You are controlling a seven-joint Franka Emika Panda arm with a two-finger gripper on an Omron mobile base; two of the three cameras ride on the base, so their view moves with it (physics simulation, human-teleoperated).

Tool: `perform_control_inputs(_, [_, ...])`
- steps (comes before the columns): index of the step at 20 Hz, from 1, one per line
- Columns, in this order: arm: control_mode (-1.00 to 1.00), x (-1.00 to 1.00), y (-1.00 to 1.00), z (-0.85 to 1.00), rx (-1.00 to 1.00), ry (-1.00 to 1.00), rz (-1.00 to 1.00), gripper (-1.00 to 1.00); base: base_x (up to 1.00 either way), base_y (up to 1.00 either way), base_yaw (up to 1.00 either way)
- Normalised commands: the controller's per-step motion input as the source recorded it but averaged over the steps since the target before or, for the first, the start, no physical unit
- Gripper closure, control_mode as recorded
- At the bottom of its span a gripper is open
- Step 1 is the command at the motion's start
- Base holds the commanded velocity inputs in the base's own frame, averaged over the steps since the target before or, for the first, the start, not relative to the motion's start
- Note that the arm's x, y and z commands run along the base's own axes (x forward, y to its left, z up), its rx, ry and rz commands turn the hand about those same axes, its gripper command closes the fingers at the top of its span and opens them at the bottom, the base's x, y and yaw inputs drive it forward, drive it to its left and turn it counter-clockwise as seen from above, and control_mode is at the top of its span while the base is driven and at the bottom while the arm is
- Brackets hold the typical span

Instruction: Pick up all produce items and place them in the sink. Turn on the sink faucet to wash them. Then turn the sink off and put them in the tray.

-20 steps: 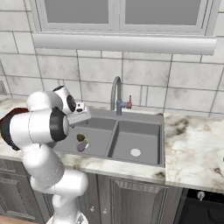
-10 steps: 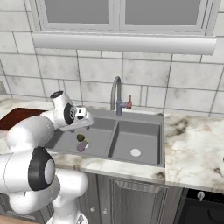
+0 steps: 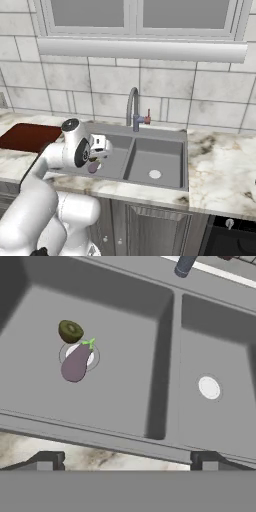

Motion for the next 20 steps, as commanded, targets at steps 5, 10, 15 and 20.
perform_control_inputs(5, [-1.00, -0.26, -0.42, 0.25, 0.08, -0.09, 0.09, -1.00, 0.00, 0.00, 0.00])
perform_control_inputs(10, [-1.00, -0.04, -0.45, 0.25, 0.09, -0.11, 0.12, -1.00, 0.00, 0.00, 0.00])
perform_control_inputs(15, [-1.00, 0.00, -0.47, 0.21, 0.12, -0.17, 0.13, -1.00, 0.00, 0.00, 0.00])
perform_control_inputs(20, [-1.00, 0.03, -0.49, 0.23, 0.15, -0.21, 0.17, -1.00, 0.00, 0.00, 0.00])
